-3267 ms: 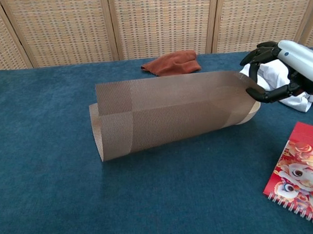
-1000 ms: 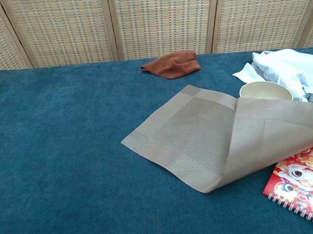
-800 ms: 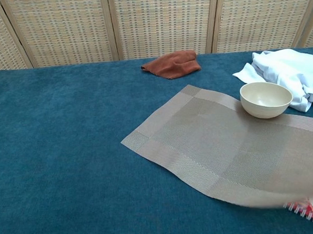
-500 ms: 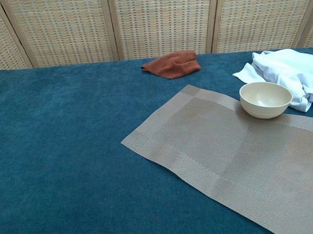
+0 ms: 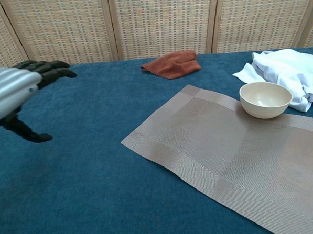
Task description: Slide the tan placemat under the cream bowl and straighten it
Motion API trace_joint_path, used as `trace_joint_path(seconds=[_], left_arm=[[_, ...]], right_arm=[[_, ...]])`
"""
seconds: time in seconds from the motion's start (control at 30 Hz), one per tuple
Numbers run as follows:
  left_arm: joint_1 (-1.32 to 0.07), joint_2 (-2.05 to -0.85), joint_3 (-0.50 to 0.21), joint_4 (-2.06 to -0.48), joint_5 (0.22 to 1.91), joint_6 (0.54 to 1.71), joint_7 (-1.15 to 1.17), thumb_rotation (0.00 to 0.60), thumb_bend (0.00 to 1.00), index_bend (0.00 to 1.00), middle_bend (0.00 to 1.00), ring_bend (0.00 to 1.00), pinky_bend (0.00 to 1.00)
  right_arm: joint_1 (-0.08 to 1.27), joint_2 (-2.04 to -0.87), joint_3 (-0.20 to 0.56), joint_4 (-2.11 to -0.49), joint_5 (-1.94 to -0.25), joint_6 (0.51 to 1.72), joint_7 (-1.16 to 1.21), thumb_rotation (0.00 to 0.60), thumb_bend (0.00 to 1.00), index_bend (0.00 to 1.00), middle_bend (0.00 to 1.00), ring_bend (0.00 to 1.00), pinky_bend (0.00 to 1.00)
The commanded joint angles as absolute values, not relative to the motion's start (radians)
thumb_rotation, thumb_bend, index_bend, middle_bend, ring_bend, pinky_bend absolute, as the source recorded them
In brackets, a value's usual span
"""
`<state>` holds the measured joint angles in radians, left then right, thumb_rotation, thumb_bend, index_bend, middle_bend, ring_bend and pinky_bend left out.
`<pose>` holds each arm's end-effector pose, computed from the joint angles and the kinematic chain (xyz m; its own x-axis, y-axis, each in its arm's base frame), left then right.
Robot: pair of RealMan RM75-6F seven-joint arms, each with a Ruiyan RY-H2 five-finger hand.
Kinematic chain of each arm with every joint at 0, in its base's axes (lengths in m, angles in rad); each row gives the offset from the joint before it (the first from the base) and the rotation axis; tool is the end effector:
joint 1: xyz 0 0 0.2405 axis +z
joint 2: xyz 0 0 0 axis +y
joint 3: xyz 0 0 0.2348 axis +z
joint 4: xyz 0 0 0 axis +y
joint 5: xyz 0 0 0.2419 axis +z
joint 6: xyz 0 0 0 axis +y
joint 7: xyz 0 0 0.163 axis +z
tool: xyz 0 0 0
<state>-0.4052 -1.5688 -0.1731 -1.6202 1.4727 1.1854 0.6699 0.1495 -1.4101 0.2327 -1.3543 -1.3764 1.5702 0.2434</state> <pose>-0.1371 0.2768 -0.0321 0.5955 -0.0173 0.8032 0.7381 -0.3830 -0.5555 -0.3084 -0.2574 0.1072 0.0891 0.2916 0.9524 -0.9960 0.0274 0.0848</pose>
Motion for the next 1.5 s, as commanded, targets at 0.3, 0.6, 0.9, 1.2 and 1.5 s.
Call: trace_joint_path(seconds=[0.3, 0.6, 0.9, 1.2, 1.5], left_arm=[[-0.610, -1.775, -0.231, -1.401, 1.370, 1.014, 0.791, 0.600, 0.03, 0.13, 0.00, 0.00, 0.00], [-0.692, -1.874, -0.224, -1.236, 1.305, 0.953, 0.821, 0.600, 0.04, 0.13, 0.00, 0.00, 0.00], [-0.735, -1.949, -0.210, -1.122, 1.283, 0.958, 0.809, 0.600, 0.04, 0.13, 0.00, 0.00, 0.00], [-0.773, -2.028, -0.200, -0.990, 1.309, 0.984, 0.744, 0.600, 0.26, 0.17, 0.00, 0.00, 0.00], [-0.775, -2.056, -0.167, -0.939, 1.353, 1.020, 0.667, 0.600, 0.67, 0.20, 0.00, 0.00, 0.00]], right_arm=[[0.147, -1.410, 0.245, -1.340, -1.369, 1.566, 0.258, 0.600, 0.40, 0.12, 0.00, 0.00, 0.00], [0.144, -1.410, 0.260, -1.330, -1.360, 1.571, 0.272, 0.600, 0.40, 0.12, 0.00, 0.00, 0.00], [0.144, -1.414, 0.266, -1.322, -1.355, 1.565, 0.283, 0.600, 0.40, 0.12, 0.00, 0.00, 0.00], [0.145, -1.420, 0.267, -1.319, -1.355, 1.561, 0.279, 0.600, 0.40, 0.13, 0.00, 0.00, 0.00], [0.145, -1.421, 0.268, -1.319, -1.354, 1.559, 0.274, 0.600, 0.40, 0.13, 0.00, 0.00, 0.00]])
